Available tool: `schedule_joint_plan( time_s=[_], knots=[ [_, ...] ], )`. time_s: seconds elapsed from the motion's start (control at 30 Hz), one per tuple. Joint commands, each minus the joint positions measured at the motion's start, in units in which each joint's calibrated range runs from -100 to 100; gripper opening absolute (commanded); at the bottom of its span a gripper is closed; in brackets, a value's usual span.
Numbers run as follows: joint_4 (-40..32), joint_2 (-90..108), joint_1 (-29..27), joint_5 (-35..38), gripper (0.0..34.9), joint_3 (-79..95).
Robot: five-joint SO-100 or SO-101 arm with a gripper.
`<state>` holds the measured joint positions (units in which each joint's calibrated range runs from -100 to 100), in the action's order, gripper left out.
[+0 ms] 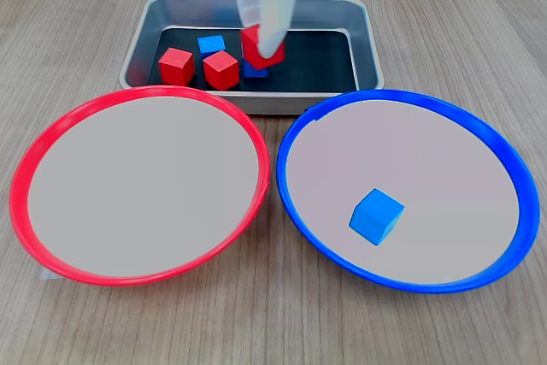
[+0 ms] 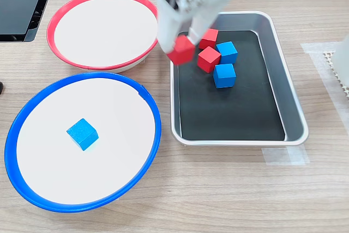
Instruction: Move six blocks from tray to matching dishes
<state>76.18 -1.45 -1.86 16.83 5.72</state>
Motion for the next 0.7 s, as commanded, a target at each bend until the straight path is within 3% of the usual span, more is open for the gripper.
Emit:
schedule_joint_plan(
  time_s=[0.0, 0.17, 0.27, 0.33, 0.43, 0.47, 0.5, 0.57, 0.67],
  knots=[
    [-4.5, -5.2, -5.7, -6.2, 0.2, -14.6],
    [-14.7, -13.9, -10.1, -6.8, 1.1, -19.4],
    [-17.5, -16.6, -11.2, -5.5, 15.9, -20.0],
    [-17.7, -16.8, -11.6, -5.0, 19.0, -19.9],
    [-15.6, -13.8, -11.7, -4.2, 17.7, -17.1],
    [-14.7, -12.1, -11.6, -4.1, 14.7, -15.4],
    [-11.9, -8.8, -11.3, -3.8, 6.0, -12.6],
    [-8.1, -4.8, -10.8, -3.6, 0.3, -8.8],
    [-0.2, 6.2, -9.0, -3.2, 0.3, 6.0]
  ],
)
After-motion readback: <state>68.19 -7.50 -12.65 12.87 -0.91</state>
